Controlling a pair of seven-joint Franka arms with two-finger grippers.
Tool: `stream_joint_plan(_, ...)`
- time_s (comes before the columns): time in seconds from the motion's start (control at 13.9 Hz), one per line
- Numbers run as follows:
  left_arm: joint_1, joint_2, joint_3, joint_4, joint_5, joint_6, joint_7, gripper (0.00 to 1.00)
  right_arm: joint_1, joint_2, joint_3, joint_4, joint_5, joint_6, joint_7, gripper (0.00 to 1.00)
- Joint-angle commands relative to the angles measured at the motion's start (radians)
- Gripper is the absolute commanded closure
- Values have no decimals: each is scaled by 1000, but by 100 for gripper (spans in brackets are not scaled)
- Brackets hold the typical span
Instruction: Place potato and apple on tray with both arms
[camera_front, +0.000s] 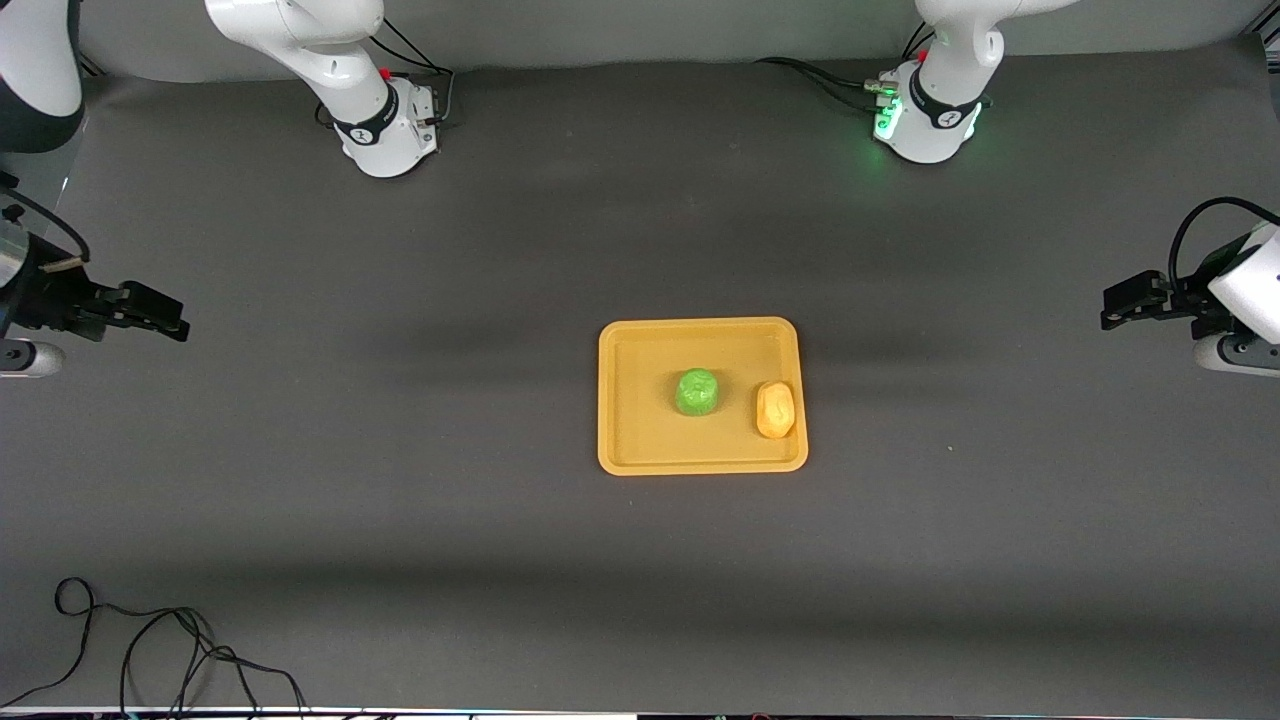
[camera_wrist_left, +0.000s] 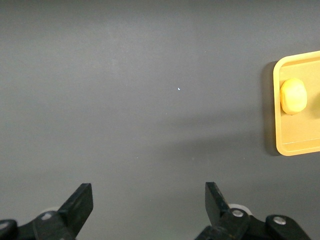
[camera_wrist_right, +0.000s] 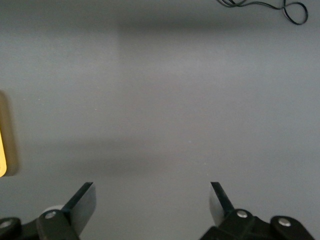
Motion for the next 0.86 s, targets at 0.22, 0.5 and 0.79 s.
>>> stream_joint_plan(0.22, 0, 11, 2, 27, -1, -12, 4, 0, 16, -50, -23, -37, 42, -20, -11, 0)
stream_joint_plan(0.5, 0, 13, 2, 26, -1, -18, 4, 0, 18, -51, -23, -34, 58, -35, -11, 0)
stream_joint_plan(0.79, -3, 13, 2, 26, -1, -18, 4, 0, 16, -39, -21, -18, 60, -37, -23, 0)
